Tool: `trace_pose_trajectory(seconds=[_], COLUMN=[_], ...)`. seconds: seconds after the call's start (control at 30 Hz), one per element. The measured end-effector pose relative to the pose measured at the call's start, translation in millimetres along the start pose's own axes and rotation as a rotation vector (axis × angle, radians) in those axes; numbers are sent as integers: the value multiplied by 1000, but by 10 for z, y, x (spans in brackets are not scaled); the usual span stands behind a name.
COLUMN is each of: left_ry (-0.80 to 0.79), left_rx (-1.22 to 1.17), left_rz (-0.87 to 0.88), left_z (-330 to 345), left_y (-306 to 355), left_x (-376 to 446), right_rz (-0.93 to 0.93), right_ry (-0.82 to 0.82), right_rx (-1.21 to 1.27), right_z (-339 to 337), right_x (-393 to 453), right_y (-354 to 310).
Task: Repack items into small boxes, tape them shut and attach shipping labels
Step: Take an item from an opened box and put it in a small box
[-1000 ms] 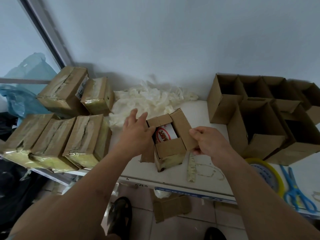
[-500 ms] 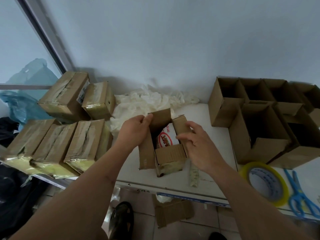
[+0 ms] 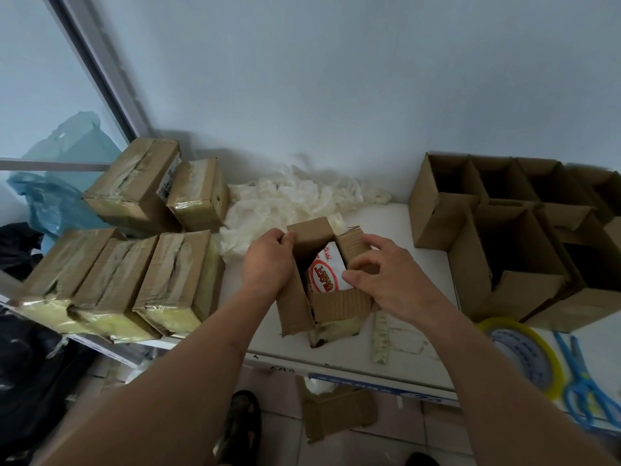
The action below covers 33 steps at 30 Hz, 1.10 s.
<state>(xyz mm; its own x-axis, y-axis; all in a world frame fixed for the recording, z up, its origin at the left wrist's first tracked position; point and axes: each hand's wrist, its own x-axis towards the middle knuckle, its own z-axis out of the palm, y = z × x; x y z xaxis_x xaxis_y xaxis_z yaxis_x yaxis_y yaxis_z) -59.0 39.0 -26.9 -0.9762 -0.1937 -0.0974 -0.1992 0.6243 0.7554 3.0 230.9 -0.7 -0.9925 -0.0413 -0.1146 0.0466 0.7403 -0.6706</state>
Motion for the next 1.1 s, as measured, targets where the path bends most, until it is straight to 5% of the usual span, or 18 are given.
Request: trace_pose_trajectory(seconds=[0.23, 0.47, 0.77, 1.1], left_ry=[13, 56, -24, -107], left_rx=[96, 83, 149, 52], left_rz=[16, 36, 195, 92], left_z=[42, 75, 77, -28], left_y=[23, 11, -36, -119], left_x=[-25, -57, -83, -133], right_rz=[42, 83, 143, 136], right_ry=[-310, -291, 60, -34], right_rx=[-375, -273, -474, -361], right_z=[-131, -95, 340, 320], right_x=[-130, -135, -95, -31], right_y=[-95, -159, -323, -288])
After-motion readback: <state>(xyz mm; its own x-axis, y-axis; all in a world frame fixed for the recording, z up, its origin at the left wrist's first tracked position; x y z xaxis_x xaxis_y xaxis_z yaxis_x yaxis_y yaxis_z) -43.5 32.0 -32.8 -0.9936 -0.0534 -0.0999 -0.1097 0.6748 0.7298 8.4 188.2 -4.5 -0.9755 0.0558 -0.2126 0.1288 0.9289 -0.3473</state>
